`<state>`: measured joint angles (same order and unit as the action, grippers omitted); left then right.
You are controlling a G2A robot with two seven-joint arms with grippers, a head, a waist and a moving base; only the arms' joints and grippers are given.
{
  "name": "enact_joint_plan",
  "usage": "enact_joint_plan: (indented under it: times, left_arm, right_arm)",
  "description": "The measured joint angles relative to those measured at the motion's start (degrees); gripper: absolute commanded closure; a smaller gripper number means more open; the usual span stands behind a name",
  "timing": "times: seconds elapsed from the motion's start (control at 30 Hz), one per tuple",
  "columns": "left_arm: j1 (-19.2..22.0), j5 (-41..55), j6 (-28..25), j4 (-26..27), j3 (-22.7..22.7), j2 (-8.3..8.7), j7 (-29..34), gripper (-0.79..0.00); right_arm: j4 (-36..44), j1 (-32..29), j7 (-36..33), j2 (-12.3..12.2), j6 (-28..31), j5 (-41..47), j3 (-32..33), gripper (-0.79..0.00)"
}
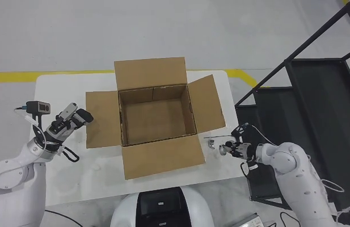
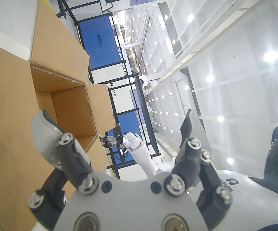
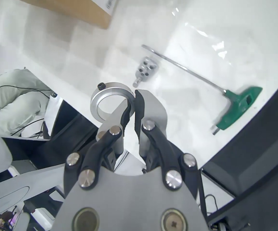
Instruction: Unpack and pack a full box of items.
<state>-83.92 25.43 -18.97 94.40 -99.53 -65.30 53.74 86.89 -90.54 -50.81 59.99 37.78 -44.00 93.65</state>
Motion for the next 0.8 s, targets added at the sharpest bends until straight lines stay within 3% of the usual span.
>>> enact_joint_plan:
  times: [0.27,0.53,0.57,0.6,0.67,0.73,0.8]
  left_arm:
    - [0.00,0.00,0.00,0.00,0.00,0.00,0.00,-0.785]
    - [0.00,0.00,0.00,0.00,0.00,0.00,0.00,-0.785]
    - [0.00,0.00,0.00,0.00,0.00,0.00,0.00,-0.785]
    - [0.00,0.00,0.00,0.00,0.00,0.00,0.00,-0.785]
    - [0.00,0.00,0.00,0.00,0.00,0.00,0.00,-0.785]
    - [0.00,0.00,0.00,0.00,0.00,0.00,0.00,-0.785]
    - [0.00,0.00,0.00,0.00,0.00,0.00,0.00,-0.785]
  right_arm:
    - [-3.70,2.53,2.86,0.25,-9.84,-7.40,-3.81,0.000]
    - [-5.50,3.98,2.51,0.31,-13.74,-11.29,-6.75,0.000]
    - [-5.50,4.06,2.60,0.31,-14.23,-11.75,-7.07,-0.040]
    - [-5.50,4.12,2.71,0.33,-14.57,-12.01,-7.34,-0.323]
    - [-5.63,4.28,3.18,0.40,-14.82,-11.63,-7.89,-0.656]
    - [-6.01,4.49,3.52,0.41,-14.35,-10.75,-8.12,-0.785]
    - [-6.36,4.83,3.50,0.35,-14.37,-10.92,-8.32,-0.785]
